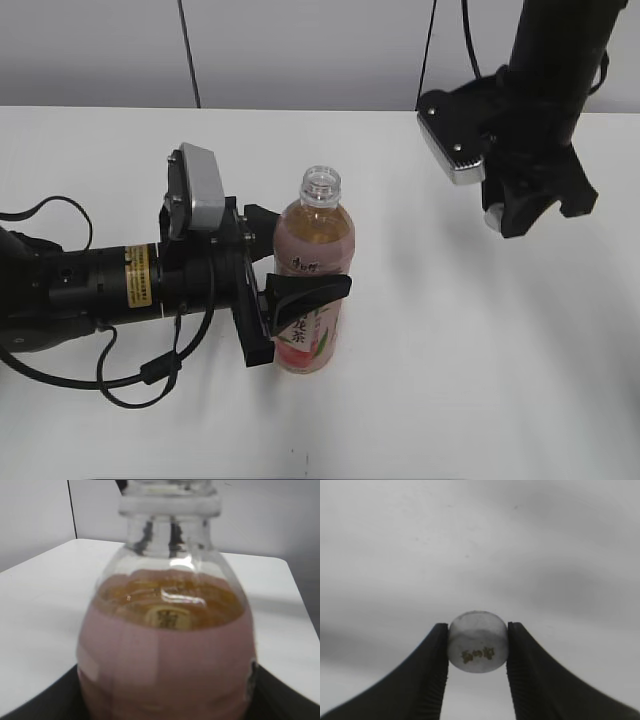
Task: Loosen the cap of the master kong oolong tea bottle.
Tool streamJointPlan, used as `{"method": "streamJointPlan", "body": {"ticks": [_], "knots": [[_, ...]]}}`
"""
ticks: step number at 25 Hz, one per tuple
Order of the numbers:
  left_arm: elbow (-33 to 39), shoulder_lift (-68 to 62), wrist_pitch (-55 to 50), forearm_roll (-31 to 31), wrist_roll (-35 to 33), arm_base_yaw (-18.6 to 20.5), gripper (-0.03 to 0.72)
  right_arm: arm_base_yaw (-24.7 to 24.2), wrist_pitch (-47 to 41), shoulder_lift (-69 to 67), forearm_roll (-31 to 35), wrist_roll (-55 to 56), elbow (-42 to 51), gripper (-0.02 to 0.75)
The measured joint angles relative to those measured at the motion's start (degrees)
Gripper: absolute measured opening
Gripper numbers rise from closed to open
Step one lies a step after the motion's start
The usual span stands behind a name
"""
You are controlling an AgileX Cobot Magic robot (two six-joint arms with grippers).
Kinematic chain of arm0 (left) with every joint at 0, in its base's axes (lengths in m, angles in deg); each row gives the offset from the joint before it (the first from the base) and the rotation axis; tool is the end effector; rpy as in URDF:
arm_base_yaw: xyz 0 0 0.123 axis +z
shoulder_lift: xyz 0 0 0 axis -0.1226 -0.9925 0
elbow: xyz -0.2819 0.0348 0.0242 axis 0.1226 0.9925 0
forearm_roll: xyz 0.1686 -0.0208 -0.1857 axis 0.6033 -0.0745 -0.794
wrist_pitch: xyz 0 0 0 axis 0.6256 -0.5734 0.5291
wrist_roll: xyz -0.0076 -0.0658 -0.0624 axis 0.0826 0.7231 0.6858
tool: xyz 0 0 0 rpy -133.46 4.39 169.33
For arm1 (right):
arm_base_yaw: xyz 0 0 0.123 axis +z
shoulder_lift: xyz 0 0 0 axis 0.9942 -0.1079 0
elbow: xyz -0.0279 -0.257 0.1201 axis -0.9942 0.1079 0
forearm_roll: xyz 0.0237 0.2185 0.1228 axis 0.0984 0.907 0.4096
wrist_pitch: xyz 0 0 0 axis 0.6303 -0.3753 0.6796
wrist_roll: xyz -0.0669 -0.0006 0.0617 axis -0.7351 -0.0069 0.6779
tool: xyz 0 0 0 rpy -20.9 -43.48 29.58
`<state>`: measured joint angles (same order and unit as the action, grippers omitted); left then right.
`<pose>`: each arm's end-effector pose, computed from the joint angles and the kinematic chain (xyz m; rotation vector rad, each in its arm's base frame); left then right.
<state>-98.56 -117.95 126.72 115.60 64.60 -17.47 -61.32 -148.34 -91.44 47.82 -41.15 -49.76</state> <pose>0.2524 -0.1921 0.1165 1.1223 1.4485 -0.9622 0.3481 0.1436 0.2331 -2.5543 1.7650 -0.0464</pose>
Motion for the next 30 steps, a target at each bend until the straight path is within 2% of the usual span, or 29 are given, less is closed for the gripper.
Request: {"method": "streamJointPlan", "body": {"ticks": [8,16,19,22,24,26,30], "knots": [[0.00,0.00,0.00,-0.28,0.00,0.00,0.433,-5.78,0.53,-9.36,1.52,6.13,2.75,0.274],[0.00,0.00,0.00,-0.49,0.00,0.00,0.433,-7.14,2.22,-14.33,2.04,10.83,3.31,0.279],[0.00,0.00,0.00,-0.54,0.00,0.00,0.433,-7.14,3.39,-15.73,2.14,13.00,3.55,0.351],[0.00,0.00,0.00,-0.54,0.00,0.00,0.433,-7.14,3.80,-15.73,2.20,16.04,3.20,0.522],[0.00,0.00,0.00,-0.54,0.00,0.00,0.433,-7.14,3.33,-15.73,2.24,19.92,2.37,0.593],[0.00,0.00,0.00,-0.54,0.00,0.00,0.433,-6.82,1.78,-14.88,1.94,24.87,0.04,0.600],[0.00,0.00,0.00,-0.54,0.04,0.00,0.433,-6.67,0.04,-8.92,1.55,35.56,-8.65,0.543]]}}
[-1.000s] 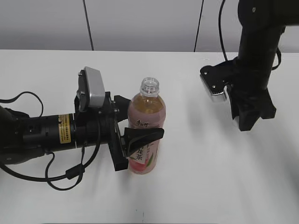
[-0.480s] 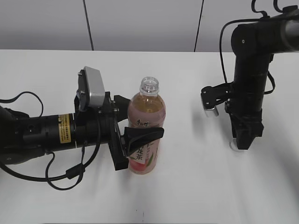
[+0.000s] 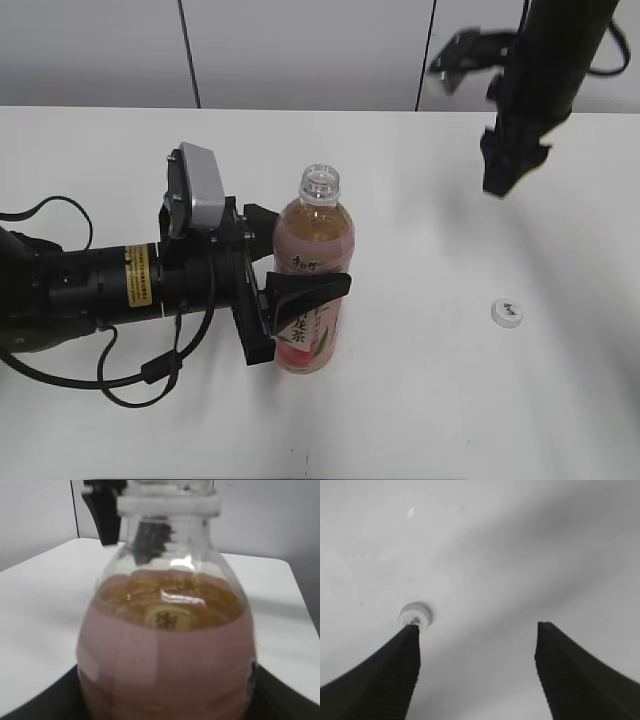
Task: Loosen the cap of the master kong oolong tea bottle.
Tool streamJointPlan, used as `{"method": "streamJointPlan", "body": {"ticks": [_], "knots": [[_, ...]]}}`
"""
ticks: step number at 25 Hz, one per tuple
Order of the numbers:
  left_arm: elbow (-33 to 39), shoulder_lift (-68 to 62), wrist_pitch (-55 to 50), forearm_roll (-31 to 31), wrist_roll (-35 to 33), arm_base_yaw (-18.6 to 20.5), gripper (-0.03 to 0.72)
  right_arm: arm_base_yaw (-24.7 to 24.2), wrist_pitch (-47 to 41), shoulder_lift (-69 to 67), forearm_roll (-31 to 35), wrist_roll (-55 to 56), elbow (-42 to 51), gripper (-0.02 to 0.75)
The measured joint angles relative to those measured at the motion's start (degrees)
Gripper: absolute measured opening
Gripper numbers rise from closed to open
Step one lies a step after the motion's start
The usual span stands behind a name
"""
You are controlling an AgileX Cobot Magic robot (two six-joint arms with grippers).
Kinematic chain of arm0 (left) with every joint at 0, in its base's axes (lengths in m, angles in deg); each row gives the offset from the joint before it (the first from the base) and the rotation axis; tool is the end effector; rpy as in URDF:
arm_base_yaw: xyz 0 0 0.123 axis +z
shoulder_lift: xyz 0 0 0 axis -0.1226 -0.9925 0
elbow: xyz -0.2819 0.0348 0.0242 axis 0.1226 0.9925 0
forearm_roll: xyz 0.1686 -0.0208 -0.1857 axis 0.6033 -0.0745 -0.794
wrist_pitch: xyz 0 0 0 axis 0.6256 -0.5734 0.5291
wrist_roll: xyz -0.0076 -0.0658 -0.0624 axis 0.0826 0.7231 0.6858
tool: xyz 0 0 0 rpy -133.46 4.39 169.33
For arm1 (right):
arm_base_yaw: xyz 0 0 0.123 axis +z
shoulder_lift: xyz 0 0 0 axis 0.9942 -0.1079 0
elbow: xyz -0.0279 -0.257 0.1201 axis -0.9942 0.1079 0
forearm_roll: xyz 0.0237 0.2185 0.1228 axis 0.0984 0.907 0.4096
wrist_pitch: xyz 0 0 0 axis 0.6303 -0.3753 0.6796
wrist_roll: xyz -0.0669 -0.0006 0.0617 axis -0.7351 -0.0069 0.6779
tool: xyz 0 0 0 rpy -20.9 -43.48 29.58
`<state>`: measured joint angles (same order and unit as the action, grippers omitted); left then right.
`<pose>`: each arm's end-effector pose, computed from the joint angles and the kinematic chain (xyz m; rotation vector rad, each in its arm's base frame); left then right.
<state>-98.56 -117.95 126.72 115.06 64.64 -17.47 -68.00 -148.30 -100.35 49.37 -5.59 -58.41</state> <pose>0.2531 -0.1919 0.1167 1.1121 1.4522 -0.9589 0.3979 0.1145 0.2093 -1.7297 2.5658 0.0085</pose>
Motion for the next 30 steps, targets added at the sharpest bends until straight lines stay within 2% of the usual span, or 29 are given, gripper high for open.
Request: {"method": "streamJointPlan", "body": {"ticks": [4,7,10,16,23,30], "knots": [[0.00,0.00,-0.05,-0.06,0.00,0.00,0.433,0.05,0.11,5.79,-1.21,14.70,-7.61,0.531],[0.00,0.00,-0.11,-0.12,0.00,0.00,0.433,0.05,0.11,9.09,-3.56,23.78,-8.22,0.530],[0.00,0.00,-0.11,-0.16,0.00,0.00,0.433,0.00,0.05,12.65,-2.93,29.77,-7.52,0.530],[0.00,0.00,-0.16,-0.16,0.00,0.00,0.433,0.05,-0.20,19.39,2.62,33.97,-5.04,0.529],[0.00,0.00,-0.16,0.00,0.00,0.00,0.447,0.09,-0.27,20.64,6.49,36.59,-3.92,0.529],[0.00,0.00,-0.40,0.90,0.00,0.00,0.470,0.09,-0.27,20.64,7.33,36.63,-3.92,0.529]]}}
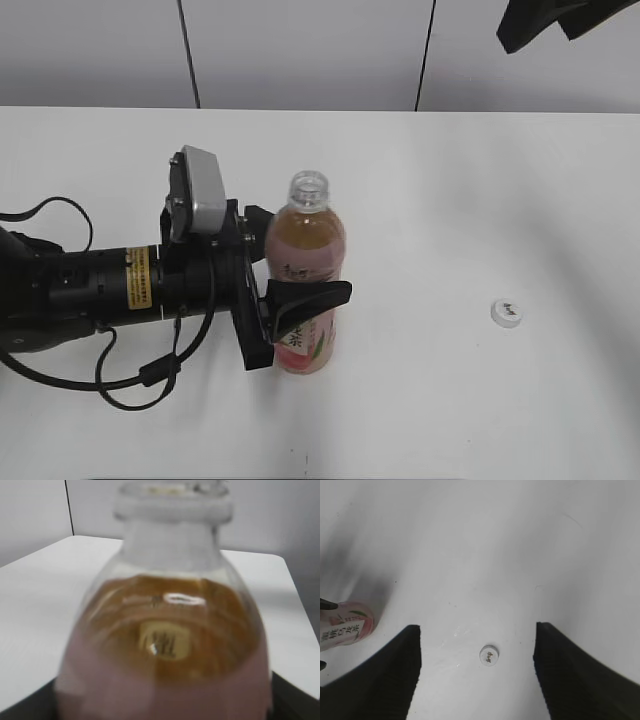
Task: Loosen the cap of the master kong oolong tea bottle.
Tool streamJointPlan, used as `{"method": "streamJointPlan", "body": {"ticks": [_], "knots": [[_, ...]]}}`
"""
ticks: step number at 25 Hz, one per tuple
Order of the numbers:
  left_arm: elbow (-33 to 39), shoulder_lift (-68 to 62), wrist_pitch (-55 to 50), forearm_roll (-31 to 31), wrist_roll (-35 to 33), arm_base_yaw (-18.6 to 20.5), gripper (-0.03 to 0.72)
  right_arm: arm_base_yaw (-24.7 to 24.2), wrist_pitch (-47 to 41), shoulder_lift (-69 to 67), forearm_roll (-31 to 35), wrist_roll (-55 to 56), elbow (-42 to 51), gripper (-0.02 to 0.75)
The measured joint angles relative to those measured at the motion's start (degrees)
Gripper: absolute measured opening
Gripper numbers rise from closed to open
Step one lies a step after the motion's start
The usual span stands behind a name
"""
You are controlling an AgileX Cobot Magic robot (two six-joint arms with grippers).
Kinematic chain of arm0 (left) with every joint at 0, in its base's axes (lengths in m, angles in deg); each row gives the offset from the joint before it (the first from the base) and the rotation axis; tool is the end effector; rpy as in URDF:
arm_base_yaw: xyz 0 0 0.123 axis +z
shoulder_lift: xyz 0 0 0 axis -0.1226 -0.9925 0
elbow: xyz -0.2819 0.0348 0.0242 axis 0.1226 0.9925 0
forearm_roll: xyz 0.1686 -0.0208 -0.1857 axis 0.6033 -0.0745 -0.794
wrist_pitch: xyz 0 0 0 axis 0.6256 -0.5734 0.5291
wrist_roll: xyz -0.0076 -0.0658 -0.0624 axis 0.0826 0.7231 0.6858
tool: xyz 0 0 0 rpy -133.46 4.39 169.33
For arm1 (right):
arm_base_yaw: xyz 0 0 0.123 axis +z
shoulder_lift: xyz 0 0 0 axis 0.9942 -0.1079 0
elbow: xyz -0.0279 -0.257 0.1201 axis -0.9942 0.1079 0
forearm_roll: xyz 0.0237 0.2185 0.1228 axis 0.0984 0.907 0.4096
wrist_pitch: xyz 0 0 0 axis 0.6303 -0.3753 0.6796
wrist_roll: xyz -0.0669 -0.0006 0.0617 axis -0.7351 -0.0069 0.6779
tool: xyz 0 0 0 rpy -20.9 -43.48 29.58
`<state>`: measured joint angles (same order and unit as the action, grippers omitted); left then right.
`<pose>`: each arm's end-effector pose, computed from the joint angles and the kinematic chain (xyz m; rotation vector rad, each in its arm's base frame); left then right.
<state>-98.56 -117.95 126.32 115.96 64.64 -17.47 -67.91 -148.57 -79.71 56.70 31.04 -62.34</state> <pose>0.2520 -0.1921 0.1158 1.1312 1.4529 -0.9607 0.3420 0.1107 0.3701 -0.7089 2.5721 0.2033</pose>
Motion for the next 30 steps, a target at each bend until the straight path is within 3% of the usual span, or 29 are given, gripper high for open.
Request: {"method": "streamJointPlan", "body": {"ticks": [15,30], "knots": [[0.00,0.26,-0.27,0.63,0.00,0.00,0.586,0.00,-0.04,0.00,0.12,0.00,0.00,0.526],[0.18,7.50,-0.35,-3.64,3.53,0.00,0.591,0.00,-0.04,0.00,0.12,-0.31,0.00,0.525]]}}
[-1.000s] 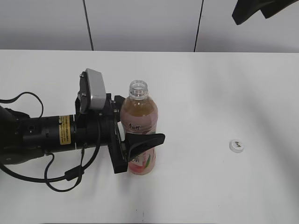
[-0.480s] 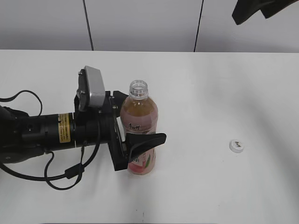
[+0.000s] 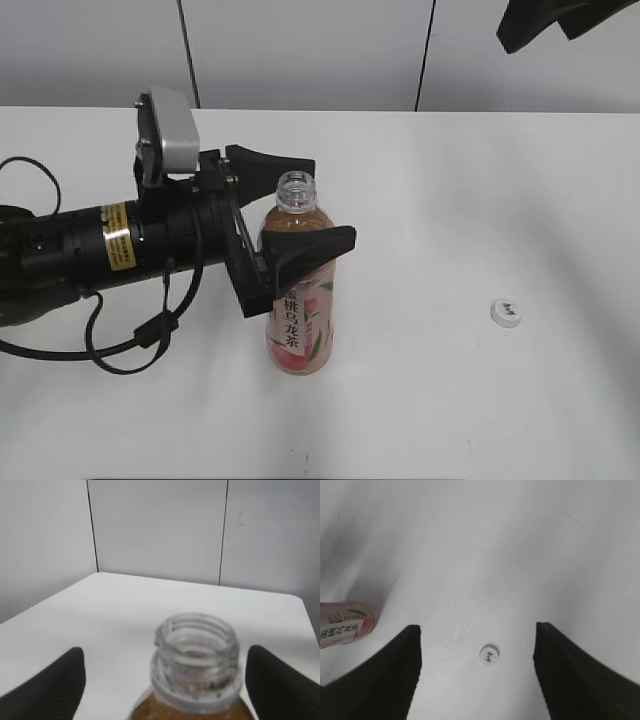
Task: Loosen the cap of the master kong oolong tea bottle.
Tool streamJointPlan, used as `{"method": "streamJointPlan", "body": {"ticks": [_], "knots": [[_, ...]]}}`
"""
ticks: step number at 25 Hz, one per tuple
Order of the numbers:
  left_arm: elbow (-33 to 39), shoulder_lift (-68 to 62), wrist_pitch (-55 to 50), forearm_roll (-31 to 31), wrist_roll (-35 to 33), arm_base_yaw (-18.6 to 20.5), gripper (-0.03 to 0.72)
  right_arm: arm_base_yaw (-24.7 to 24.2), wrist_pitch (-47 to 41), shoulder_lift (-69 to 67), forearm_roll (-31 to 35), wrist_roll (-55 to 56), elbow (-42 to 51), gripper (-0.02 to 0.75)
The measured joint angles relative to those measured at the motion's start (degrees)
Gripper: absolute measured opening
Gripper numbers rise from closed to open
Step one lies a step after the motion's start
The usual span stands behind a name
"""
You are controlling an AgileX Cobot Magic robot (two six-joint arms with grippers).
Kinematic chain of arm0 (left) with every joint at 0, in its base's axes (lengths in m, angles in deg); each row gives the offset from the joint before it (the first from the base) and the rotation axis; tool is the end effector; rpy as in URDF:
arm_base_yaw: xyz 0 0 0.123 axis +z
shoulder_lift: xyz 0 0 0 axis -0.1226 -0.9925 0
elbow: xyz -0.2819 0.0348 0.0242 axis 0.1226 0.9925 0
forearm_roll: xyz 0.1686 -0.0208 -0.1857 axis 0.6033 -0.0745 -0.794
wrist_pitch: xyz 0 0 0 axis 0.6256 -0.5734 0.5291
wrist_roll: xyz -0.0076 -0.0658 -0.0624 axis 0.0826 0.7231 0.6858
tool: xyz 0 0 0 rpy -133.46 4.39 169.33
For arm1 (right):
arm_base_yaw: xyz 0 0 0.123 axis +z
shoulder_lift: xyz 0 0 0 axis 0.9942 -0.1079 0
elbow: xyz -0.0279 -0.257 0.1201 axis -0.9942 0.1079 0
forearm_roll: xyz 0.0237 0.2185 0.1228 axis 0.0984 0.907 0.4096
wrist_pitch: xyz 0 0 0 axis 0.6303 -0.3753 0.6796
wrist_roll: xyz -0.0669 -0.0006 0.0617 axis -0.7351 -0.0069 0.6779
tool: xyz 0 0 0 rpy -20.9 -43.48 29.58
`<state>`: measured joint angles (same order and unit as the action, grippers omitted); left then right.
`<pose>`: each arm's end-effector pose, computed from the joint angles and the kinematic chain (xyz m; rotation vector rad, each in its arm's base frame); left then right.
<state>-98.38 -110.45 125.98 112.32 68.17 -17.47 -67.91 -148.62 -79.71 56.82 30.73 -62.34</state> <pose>0.2549 -0.1897 0.1569 1.0287 1.3913 -0.9345 0.3419 0.1108 0.3700 -0.7157 2.5707 0.2044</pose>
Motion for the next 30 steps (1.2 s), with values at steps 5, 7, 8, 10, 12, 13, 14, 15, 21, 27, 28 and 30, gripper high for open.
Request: {"method": "streamJointPlan", "body": {"ticks": [5,7,8,10,12,13,14,15,21,27,28,30], "knots": [[0.06,4.34,0.00,-0.83,3.35,0.00,0.591,0.00,0.05,3.34,0.00,-0.68,2.49,0.525],[0.06,6.48,0.00,-0.90,4.33,0.00,0.591,0.00,0.05,6.10,0.00,-0.68,4.64,0.525],[0.06,7.62,0.00,-0.90,5.20,0.00,0.591,0.00,0.00,7.79,0.00,-0.60,5.74,0.525],[0.08,9.67,0.00,-0.90,7.19,0.00,0.591,0.00,0.00,11.38,0.00,-0.42,9.16,0.525],[0.08,11.73,0.00,-0.90,9.33,0.00,0.591,0.00,0.00,14.98,0.05,-0.38,12.96,0.525],[0.08,13.01,-0.09,-0.90,10.93,0.00,0.591,0.00,0.00,17.15,0.05,-0.38,15.20,0.525],[0.08,14.46,-1.06,-0.84,12.33,0.00,0.590,0.00,0.00,19.09,0.05,-0.38,17.44,0.525],[0.08,15.75,-2.43,-0.76,13.42,0.00,0.589,0.00,0.00,21.54,0.05,-0.31,19.68,0.525],[0.12,25.72,-12.32,2.26,21.47,0.00,0.589,0.00,0.00,37.62,0.45,0.41,31.56,0.525],[0.19,35.08,-17.58,3.11,24.37,0.00,0.588,0.00,-0.05,57.04,0.01,0.55,42.65,0.525],[0.19,36.37,-18.53,3.45,24.66,0.00,0.588,0.00,-0.05,59.57,-0.16,0.55,44.40,0.525],[0.19,38.45,-20.58,4.12,25.51,0.00,0.588,0.00,-0.05,65.50,-0.20,0.55,47.46,0.525]]}}
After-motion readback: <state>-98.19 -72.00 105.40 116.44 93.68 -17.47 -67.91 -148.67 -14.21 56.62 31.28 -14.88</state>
